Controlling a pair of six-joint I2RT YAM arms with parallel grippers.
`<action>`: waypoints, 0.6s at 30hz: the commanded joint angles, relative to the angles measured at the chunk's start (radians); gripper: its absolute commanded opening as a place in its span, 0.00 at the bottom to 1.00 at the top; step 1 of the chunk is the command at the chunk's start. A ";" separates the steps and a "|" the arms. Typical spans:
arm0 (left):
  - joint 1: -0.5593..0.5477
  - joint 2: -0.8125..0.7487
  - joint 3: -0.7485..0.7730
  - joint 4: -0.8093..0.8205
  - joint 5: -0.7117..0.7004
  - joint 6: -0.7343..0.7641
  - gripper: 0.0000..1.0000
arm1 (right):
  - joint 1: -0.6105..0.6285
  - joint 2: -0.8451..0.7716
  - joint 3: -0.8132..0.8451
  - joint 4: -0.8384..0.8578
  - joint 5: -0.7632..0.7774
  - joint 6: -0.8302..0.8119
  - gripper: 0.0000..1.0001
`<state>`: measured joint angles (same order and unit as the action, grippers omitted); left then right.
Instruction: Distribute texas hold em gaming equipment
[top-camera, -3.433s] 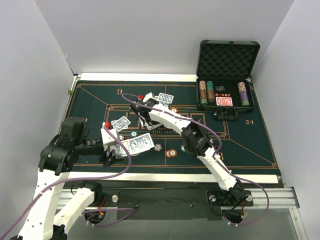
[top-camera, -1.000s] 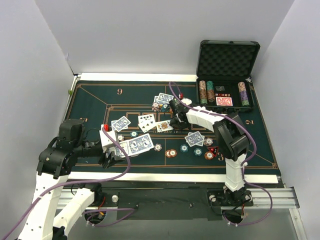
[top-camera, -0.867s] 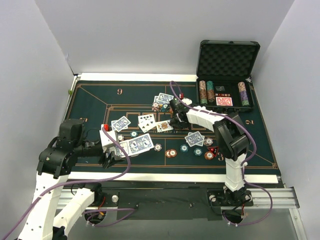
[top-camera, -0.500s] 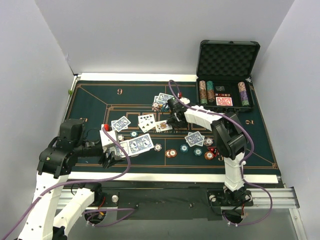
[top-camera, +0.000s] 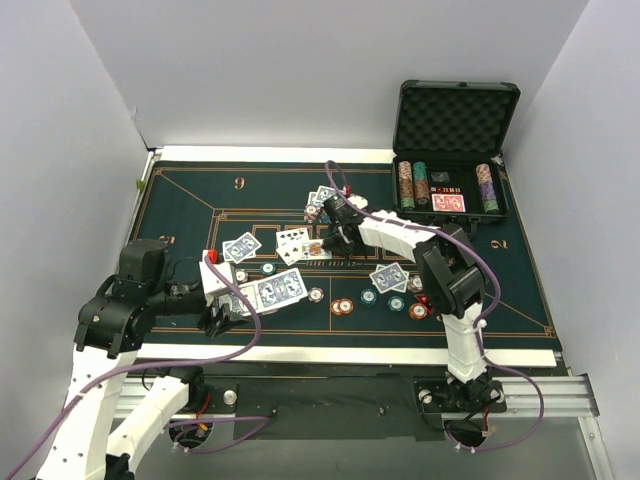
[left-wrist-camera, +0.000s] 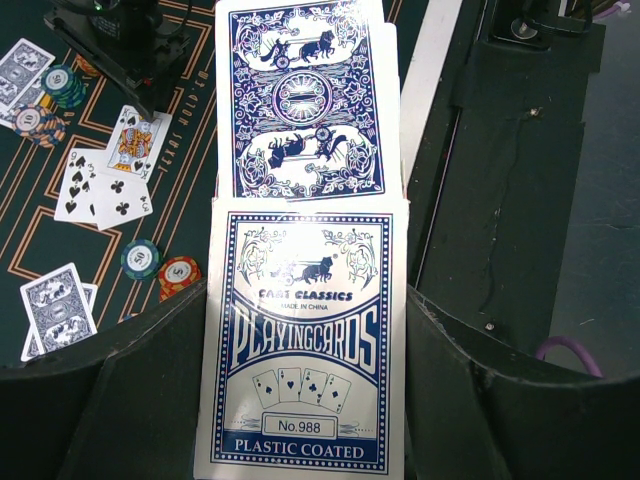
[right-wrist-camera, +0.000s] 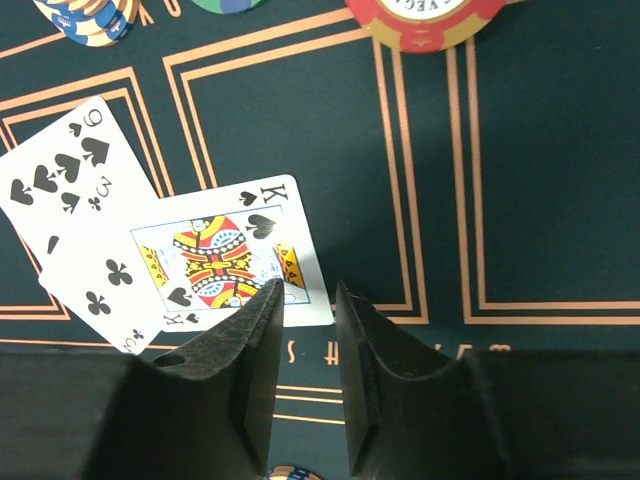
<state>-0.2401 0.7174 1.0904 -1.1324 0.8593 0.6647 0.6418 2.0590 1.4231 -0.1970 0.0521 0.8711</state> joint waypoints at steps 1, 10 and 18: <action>0.005 -0.012 0.000 0.034 0.020 -0.005 0.29 | -0.027 -0.106 -0.030 -0.059 0.029 -0.007 0.26; 0.005 -0.015 -0.009 0.034 0.024 -0.007 0.29 | -0.033 -0.497 -0.180 -0.030 -0.141 -0.008 0.66; 0.005 -0.015 -0.037 0.042 0.026 -0.002 0.29 | -0.013 -0.795 -0.386 0.238 -0.417 0.176 0.95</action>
<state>-0.2401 0.7086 1.0641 -1.1316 0.8597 0.6651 0.6071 1.3342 1.1362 -0.0978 -0.2138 0.9390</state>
